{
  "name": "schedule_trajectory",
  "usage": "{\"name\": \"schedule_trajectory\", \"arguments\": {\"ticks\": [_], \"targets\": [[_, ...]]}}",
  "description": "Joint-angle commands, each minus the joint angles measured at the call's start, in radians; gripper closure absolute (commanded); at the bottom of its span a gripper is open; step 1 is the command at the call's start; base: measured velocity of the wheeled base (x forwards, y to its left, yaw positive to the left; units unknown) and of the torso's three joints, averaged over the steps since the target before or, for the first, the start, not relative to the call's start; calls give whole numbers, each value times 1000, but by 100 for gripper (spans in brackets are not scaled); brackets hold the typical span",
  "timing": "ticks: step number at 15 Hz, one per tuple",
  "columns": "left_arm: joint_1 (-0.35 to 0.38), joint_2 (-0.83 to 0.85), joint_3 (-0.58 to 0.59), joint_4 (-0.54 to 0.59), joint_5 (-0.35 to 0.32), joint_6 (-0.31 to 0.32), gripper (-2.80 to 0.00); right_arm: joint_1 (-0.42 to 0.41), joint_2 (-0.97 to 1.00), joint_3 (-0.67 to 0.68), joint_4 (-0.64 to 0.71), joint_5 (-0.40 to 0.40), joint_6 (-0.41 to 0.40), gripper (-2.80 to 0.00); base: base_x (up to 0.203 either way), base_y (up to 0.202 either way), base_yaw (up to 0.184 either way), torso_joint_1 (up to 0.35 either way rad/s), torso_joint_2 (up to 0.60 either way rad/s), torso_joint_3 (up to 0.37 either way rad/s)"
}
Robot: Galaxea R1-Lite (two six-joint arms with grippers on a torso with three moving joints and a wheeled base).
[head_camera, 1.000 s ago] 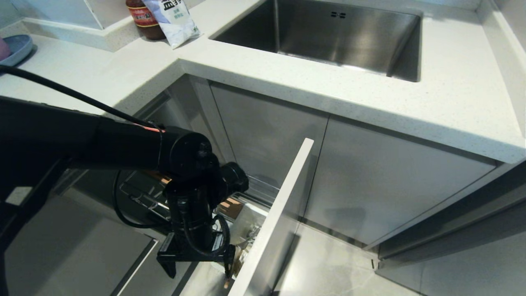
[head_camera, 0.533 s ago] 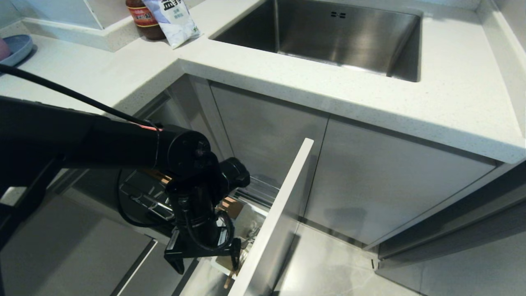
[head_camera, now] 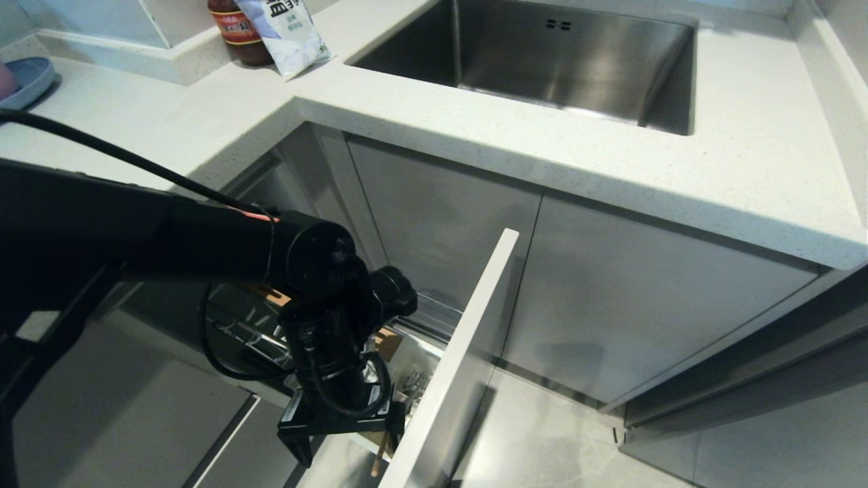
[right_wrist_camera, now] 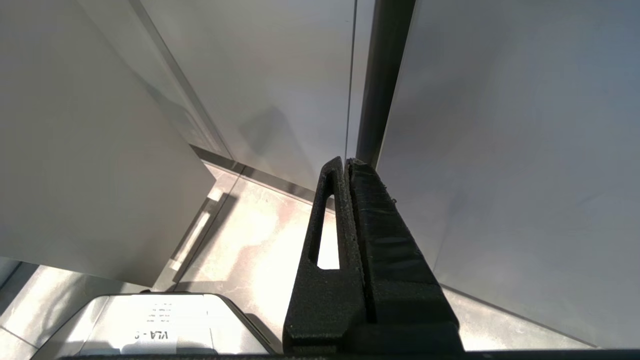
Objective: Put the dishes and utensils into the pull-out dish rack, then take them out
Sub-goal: Take the chopsticks out of the cupboard
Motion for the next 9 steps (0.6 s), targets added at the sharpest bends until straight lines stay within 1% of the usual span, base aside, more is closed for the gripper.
{"name": "schedule_trajectory", "arguments": {"ticks": [1,3,6,9], "targets": [[2,13,-1,27,1,11,-280,0,-2,1,0,0,1,0,0,0,0,0,0,0],[7,13,-1,27,9,14,-280,0,-2,2,0,0,-1,0,0,0,0,0,0,0],[17,12,-1,29,43,14,-280,0,-2,2,0,0,1,0,0,0,0,0,0,0],[30,10,-1,27,53,14,-280,0,-2,2,0,0,-1,0,0,0,0,0,0,0]]}}
